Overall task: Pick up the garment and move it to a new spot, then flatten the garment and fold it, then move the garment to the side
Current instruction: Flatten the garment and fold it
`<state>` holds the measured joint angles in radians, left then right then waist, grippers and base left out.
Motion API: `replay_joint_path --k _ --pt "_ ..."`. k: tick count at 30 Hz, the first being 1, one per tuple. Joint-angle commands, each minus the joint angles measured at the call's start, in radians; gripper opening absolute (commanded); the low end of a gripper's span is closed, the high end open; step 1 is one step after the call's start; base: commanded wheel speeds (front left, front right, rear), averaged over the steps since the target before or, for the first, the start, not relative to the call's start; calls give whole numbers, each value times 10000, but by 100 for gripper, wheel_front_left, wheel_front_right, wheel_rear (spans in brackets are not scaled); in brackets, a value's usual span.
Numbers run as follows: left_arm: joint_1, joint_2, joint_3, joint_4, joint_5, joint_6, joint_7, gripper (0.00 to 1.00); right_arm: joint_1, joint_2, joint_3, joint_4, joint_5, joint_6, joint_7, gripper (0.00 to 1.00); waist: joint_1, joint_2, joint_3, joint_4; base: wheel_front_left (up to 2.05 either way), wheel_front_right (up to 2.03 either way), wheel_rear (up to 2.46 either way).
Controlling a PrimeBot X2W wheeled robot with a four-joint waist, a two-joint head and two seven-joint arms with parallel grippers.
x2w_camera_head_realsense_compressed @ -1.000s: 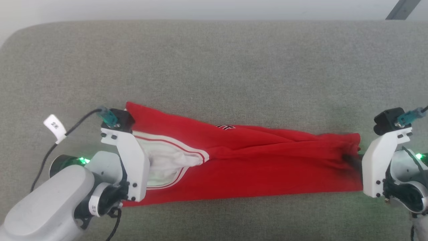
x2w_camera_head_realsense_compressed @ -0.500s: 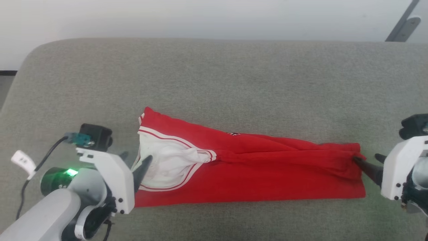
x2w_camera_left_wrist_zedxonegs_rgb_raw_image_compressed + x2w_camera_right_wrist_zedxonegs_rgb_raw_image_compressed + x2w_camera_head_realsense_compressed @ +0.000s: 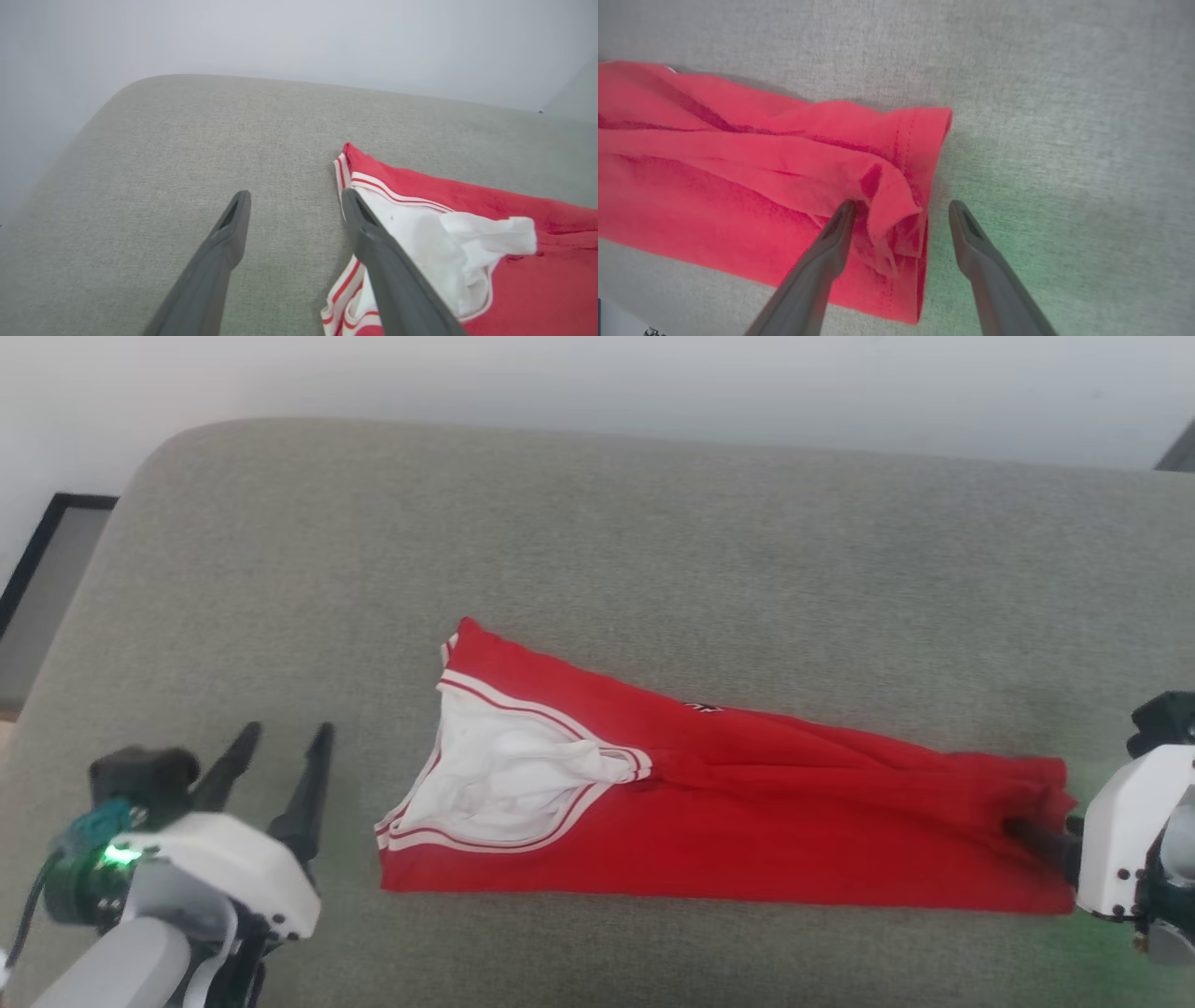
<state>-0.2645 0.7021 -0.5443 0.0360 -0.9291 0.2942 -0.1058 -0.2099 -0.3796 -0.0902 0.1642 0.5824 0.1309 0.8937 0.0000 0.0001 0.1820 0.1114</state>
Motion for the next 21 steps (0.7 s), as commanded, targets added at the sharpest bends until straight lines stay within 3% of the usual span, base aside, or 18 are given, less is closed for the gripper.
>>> replay_joint_path --k 1,6,7,8,9,15,21 --pt "229 -44 96 187 131 -81 -367 100 -102 -10 93 227 128 -5 38 100 0 -1 46 164 0 0 0" --pt "628 -476 610 843 31 -267 -1354 100 -316 -27 814 1261 603 -3 166 100 0 -1 111 460 0 0 0" --pt "732 -548 732 931 30 -324 -1439 100 -427 -91 1069 1389 705 -2 161 71 0 -1 137 516 0 0 0" --pt "819 -644 849 1034 92 -374 -1497 100 -488 -137 1332 1498 899 -2 177 29 0 -1 154 554 0 0 0" --pt "890 -759 977 1123 146 -455 -1538 100 -517 -143 1498 1625 1109 0 183 0 0 -1 160 592 0 0 0" --pt "1223 -1300 1819 1289 413 -873 -1610 100 -846 -468 1770 1829 1789 -2 -21 0 0 -1 181 676 0 0 0" --pt "1778 -1899 2876 1210 1004 -1335 -1594 100 -1023 -1151 1371 1808 2297 -12 -519 0 0 -1 172 523 0 0 0"
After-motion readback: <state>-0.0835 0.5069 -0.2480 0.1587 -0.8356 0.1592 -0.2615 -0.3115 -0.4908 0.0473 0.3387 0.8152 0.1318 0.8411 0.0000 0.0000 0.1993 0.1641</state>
